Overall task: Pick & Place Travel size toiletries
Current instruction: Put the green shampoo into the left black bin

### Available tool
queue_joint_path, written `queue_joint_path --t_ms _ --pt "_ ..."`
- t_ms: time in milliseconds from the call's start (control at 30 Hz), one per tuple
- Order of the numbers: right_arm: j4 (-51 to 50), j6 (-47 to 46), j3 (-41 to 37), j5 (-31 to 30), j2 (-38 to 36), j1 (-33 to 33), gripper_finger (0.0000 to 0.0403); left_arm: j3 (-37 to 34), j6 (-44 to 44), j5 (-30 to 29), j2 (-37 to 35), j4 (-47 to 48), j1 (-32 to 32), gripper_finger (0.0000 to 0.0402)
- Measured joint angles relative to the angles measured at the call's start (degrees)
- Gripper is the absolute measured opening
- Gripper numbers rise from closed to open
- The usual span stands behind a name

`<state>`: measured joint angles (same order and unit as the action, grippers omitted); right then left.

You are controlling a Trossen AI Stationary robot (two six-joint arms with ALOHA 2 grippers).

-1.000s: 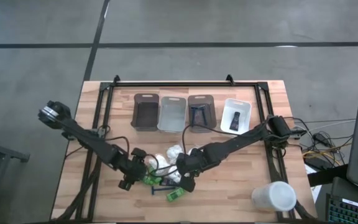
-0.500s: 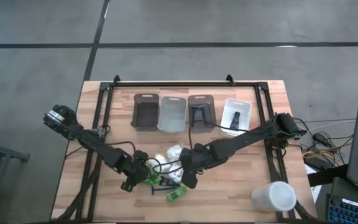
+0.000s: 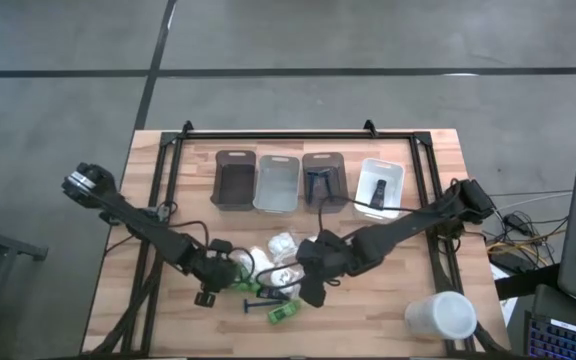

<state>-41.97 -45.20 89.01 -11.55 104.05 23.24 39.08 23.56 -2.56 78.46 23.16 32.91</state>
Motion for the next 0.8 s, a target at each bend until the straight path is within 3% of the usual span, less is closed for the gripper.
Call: queue_joint_path --t_ms 200,433,567,800 --pt "0.19 -1.54 -0.04 -8.07 -4.52 1.31 0.0284 -0.01 19.89 -5.50 -8.04 2.67 0.00 0.0136" --pt "-1.18 -1.65 -0.28 -19.45 -10.11 2.43 0.0260 -0.01 51.99 -28.09 -17.03 4.40 -0.87 0.0136" --pt "-1.60 -0.39 -0.35 -20.37 -11.32 2.34 0.0248 -0.01 55.62 -34.07 -21.94 5.60 -2.82 0.0138" --pt "-1.77 2.55 -0.55 -20.48 -11.69 2.36 0.0232 -0.01 59.07 -34.30 -28.09 12.92 -12.93 0.0139"
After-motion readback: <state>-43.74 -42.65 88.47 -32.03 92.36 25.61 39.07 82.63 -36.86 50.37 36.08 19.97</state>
